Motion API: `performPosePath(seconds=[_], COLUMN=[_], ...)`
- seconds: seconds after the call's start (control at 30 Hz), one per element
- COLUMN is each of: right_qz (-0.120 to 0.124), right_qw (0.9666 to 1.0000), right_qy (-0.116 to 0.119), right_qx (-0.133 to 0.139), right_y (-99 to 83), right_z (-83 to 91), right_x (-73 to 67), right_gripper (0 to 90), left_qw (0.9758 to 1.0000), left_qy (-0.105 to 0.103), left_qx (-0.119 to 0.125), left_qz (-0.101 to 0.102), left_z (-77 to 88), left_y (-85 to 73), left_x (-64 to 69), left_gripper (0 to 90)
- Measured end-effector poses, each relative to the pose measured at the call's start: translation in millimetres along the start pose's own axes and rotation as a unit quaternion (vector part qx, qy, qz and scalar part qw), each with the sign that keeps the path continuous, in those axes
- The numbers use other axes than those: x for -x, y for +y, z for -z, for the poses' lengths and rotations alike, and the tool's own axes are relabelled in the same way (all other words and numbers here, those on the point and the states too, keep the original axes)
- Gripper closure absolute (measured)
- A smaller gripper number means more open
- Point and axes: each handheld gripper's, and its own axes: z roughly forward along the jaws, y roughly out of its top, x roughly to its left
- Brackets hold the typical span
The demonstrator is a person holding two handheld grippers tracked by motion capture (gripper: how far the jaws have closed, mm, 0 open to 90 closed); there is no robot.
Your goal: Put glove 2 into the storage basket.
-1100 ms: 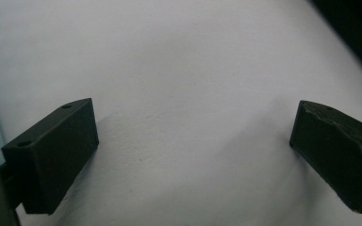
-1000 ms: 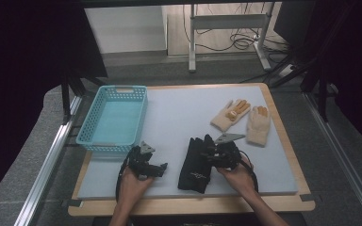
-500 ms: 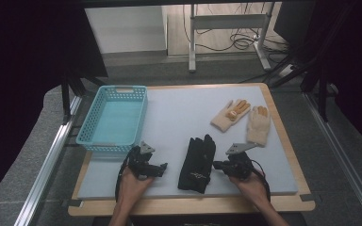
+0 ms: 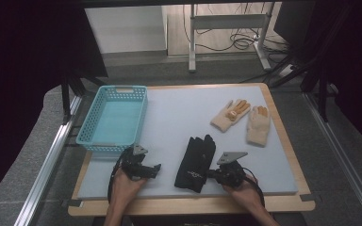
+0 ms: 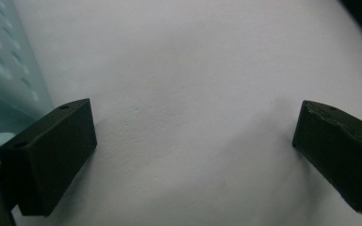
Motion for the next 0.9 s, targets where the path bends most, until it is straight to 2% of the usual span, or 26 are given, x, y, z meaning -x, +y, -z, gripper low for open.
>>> performPosePath(seconds=[0.17, 0.43, 0.73, 0.9], right_qz=[0.006, 0.013, 0.020, 0.025], right_qw=[1.0000, 0.9999, 0.9994, 0.9991], right_qy=[-0.001, -0.010, -0.027, -0.033], right_qx=[0.000, 0.001, 0.002, 0.006], right_y=[9.4, 23.4, 40.7, 39.9], right_z=[-12.0, -27.5, -45.3, -37.0], right_x=[-4.3, -5.0, 1.6, 1.6], right_gripper=[88.4, 88.4, 88.4, 81.4], left_qw=[1.0000, 1.0000, 1.0000, 1.0000], left_qy=[0.003, 0.002, 0.001, 0.001], left_qx=[0.000, 0.000, 0.001, 0.001], left_qz=[0.005, 0.005, 0.005, 0.006], left_z=[1.9, 1.7, 1.5, 1.4], left_y=[-2.3, -2.4, -2.5, -2.7], left_x=[-4.5, -4.6, -4.8, -4.8], left_gripper=[0.8, 0.8, 0.7, 0.7])
